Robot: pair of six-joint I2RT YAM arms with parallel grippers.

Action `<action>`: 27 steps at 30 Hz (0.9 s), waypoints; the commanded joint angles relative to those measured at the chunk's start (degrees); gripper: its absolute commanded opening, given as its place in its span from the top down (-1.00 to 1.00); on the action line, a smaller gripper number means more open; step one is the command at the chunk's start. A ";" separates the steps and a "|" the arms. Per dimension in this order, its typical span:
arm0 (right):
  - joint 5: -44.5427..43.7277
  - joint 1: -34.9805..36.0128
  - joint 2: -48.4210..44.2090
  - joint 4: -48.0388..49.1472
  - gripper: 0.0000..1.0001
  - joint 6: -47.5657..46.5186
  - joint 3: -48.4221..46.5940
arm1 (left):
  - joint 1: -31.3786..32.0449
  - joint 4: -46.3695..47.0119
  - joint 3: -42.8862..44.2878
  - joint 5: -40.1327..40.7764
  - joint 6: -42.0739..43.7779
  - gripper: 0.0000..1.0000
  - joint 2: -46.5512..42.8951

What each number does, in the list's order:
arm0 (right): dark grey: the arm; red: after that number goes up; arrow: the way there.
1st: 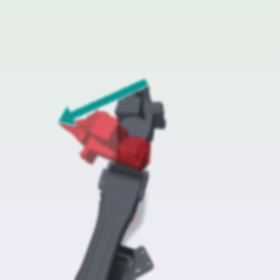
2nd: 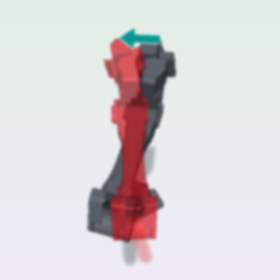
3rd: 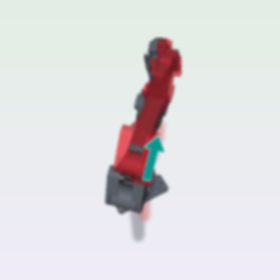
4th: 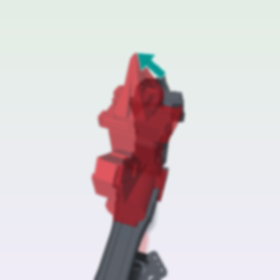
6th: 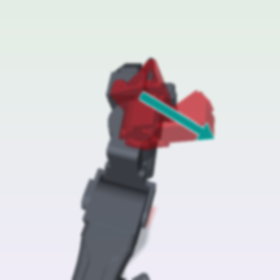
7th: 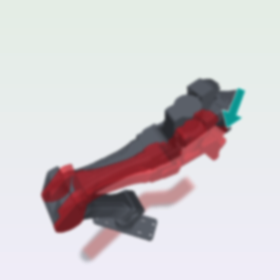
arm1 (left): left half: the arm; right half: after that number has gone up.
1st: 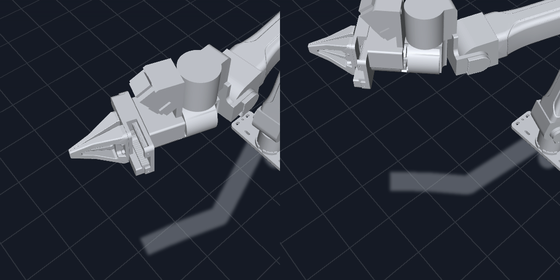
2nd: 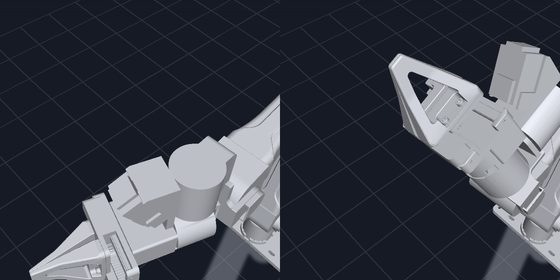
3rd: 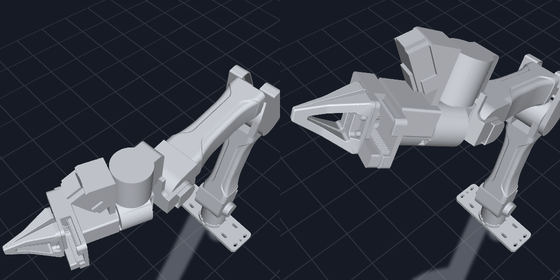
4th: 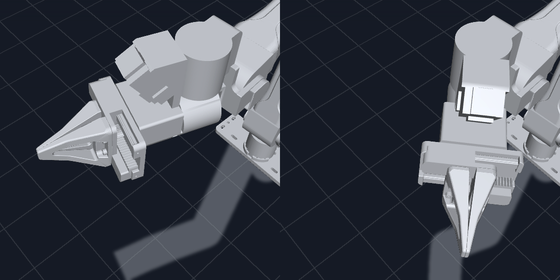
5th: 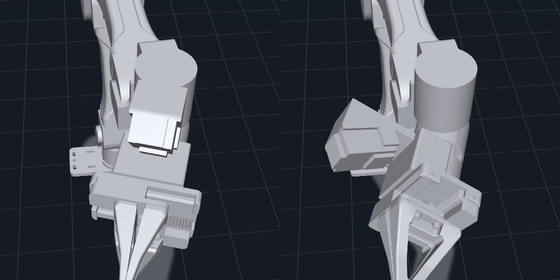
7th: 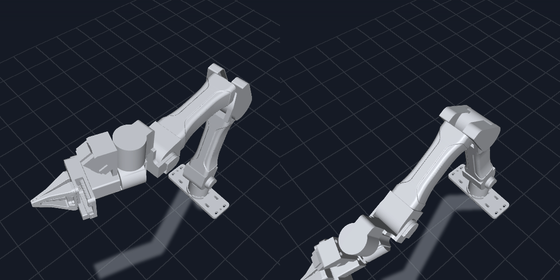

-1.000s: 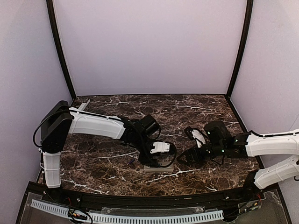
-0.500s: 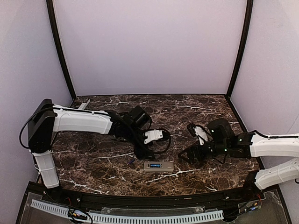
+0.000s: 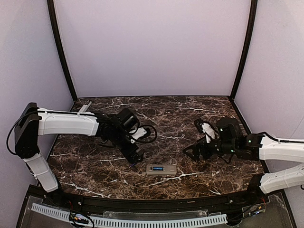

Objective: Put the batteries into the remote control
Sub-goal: Pick up the battery from the center of the board.

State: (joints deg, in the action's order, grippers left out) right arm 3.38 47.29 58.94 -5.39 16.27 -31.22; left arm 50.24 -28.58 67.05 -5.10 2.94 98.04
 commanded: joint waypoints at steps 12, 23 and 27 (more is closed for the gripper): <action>3.77 -0.45 3.78 1.97 -0.97 -2.65 -1.67 | -0.23 -5.71 -4.82 1.79 -7.61 -0.48 2.74; 16.15 -0.21 13.75 2.42 -0.63 -12.47 -4.12 | -0.18 -3.96 -5.61 1.05 -6.05 -0.03 3.96; 16.88 0.83 17.32 2.38 -0.58 -18.86 -5.69 | -0.27 -3.09 -6.34 0.33 -6.40 0.13 4.38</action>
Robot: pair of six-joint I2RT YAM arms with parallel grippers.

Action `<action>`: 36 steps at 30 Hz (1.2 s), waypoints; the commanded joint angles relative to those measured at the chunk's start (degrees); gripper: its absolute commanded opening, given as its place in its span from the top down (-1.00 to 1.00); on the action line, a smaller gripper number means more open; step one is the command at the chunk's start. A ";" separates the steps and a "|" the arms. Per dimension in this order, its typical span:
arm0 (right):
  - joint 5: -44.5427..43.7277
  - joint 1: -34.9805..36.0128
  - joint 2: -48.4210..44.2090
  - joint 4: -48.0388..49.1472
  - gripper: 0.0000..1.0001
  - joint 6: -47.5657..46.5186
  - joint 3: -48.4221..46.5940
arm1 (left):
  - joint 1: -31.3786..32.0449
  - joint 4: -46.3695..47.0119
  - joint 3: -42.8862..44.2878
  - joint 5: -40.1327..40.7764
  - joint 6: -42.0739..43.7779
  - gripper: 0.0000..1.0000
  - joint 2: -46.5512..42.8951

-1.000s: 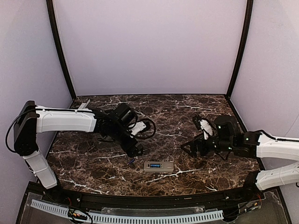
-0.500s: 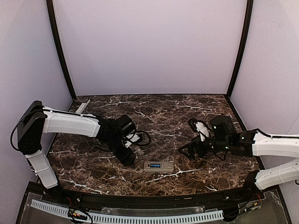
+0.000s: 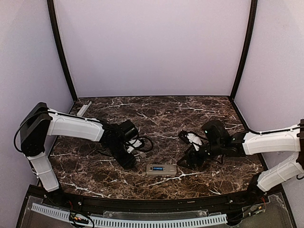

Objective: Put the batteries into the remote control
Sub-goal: Pick up the battery from the center of the board.

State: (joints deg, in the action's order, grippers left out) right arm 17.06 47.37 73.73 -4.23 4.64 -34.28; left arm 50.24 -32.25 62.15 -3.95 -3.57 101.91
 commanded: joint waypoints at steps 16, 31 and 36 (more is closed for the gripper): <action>1.39 7.10 14.91 -1.32 -0.41 -17.12 -8.40 | -2.28 4.22 -3.06 -3.79 -0.84 0.74 0.77; -2.81 8.52 21.82 -5.51 -0.31 -20.20 -12.89 | -4.47 7.79 -4.80 -8.11 -1.54 0.99 -1.31; -3.69 8.57 19.03 -4.86 -0.36 -18.49 -12.74 | -4.62 9.74 -5.16 -12.05 -1.68 0.99 -2.70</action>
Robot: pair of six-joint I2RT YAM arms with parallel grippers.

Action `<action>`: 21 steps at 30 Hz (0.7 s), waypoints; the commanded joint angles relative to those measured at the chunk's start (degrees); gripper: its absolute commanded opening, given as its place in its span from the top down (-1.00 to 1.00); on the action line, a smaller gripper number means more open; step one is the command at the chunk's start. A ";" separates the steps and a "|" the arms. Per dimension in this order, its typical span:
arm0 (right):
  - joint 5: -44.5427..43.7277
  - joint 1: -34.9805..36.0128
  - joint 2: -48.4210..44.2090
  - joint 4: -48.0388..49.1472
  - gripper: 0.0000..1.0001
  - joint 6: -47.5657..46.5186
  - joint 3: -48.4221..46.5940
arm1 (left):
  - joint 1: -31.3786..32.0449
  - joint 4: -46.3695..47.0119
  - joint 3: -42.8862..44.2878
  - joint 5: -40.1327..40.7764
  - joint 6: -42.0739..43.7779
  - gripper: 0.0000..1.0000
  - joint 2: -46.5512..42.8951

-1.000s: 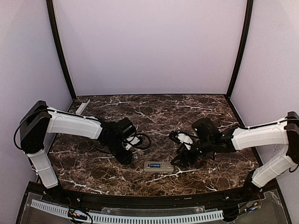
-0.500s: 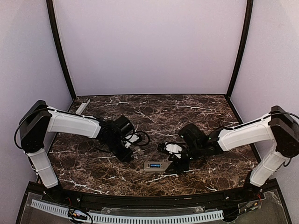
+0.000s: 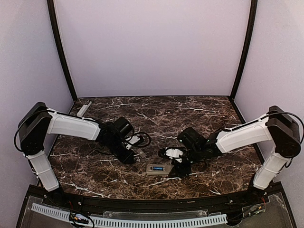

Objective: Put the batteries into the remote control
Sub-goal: Pick up the battery from the center of the board, then place the battery in the battery compartment.

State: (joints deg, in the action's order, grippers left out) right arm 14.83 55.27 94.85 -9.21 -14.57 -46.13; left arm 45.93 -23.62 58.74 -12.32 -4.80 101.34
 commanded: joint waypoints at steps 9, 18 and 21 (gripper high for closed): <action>-2.38 -2.86 -11.06 4.39 -0.42 8.44 -1.77 | -0.30 17.06 -5.45 -9.27 -5.67 0.99 -11.69; 5.27 -8.41 -15.46 18.97 -0.14 24.39 -2.74 | 1.91 52.58 -11.95 -12.06 -19.59 0.99 -17.86; 7.79 -9.97 -15.35 22.43 -0.01 28.42 -3.45 | 2.77 55.90 -13.90 -9.07 -19.57 0.99 -18.51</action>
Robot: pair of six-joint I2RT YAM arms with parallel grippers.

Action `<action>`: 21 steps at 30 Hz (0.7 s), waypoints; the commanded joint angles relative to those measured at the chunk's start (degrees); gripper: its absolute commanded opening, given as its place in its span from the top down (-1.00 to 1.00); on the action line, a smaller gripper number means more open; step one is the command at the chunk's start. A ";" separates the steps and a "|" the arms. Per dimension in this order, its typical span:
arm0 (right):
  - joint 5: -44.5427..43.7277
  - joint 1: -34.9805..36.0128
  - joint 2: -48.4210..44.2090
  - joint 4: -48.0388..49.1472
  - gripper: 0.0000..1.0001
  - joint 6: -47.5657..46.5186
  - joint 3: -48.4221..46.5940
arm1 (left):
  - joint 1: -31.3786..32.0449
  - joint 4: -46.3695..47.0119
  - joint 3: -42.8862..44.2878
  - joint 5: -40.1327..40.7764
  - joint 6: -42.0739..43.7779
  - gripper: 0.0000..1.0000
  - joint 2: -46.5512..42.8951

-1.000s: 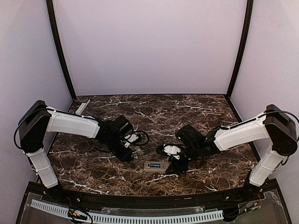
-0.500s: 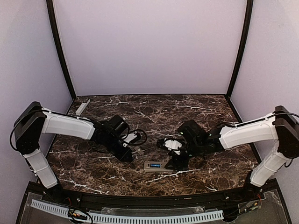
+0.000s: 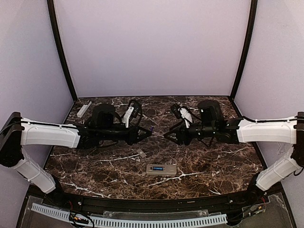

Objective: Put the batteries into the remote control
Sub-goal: Place the battery in the battery compartment.

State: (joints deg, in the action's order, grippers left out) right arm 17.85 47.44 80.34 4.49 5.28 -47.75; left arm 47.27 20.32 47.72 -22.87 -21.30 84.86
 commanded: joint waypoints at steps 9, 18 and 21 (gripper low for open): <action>15.34 -3.76 3.23 22.72 0.21 21.85 -0.36 | 3.48 29.97 -7.99 1.91 -7.37 0.99 0.97; 21.70 -3.85 4.84 29.57 0.31 25.95 0.41 | 4.68 32.64 -7.25 2.92 -7.43 0.99 2.66; 22.30 -3.84 5.42 29.32 0.35 25.73 0.11 | 4.83 32.38 -6.80 2.63 -7.13 0.99 2.91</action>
State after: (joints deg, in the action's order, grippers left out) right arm 37.39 44.03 84.55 30.15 29.65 -47.33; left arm 51.70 50.83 40.29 -20.23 -28.34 87.18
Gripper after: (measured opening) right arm 0.337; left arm 0.098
